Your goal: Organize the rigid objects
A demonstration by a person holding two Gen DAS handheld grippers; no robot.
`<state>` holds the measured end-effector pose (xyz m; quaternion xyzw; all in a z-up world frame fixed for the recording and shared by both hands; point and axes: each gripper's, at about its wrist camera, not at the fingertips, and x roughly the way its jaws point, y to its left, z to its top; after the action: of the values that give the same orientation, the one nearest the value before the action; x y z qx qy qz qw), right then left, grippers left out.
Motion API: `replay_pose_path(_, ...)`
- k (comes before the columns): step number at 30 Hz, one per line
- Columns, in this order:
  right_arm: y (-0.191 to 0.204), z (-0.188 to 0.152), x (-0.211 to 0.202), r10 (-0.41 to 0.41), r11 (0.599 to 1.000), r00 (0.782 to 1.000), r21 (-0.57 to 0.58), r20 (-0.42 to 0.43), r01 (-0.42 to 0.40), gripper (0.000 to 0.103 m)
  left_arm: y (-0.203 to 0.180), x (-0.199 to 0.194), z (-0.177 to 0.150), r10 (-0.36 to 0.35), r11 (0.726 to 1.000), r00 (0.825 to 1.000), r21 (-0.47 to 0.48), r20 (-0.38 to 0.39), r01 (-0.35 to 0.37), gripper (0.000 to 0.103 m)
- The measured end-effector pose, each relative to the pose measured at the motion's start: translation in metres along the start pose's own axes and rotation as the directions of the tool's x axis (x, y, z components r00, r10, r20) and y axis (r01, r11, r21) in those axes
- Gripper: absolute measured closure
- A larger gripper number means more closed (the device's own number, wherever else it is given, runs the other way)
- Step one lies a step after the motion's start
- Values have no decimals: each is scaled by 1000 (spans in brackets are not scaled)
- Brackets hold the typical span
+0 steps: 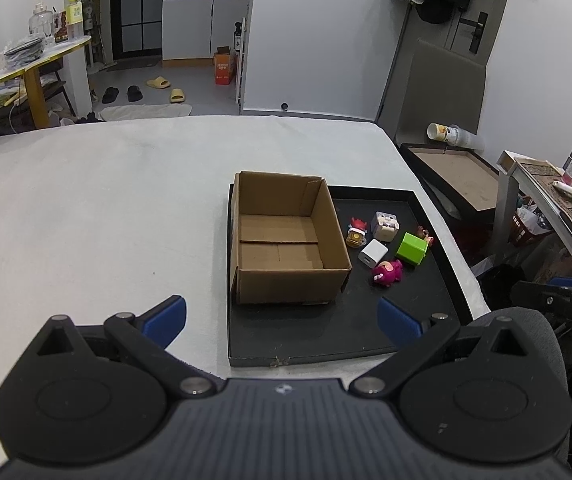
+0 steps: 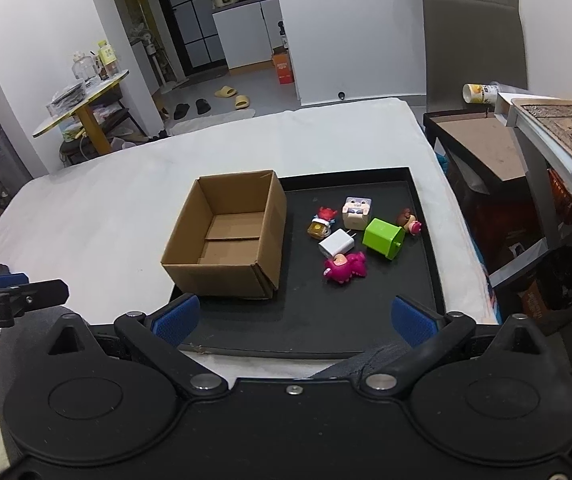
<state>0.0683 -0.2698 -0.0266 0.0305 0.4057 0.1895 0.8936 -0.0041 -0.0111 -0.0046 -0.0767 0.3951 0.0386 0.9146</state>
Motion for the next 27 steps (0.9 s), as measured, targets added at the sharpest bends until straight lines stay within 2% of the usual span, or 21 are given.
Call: replay_pose_path(27, 2, -1, -6, -4, 1000, 1000, -2, 13, 4, 0, 1, -6, -2, -2, 1000, 1000, 5, 5, 2, 2)
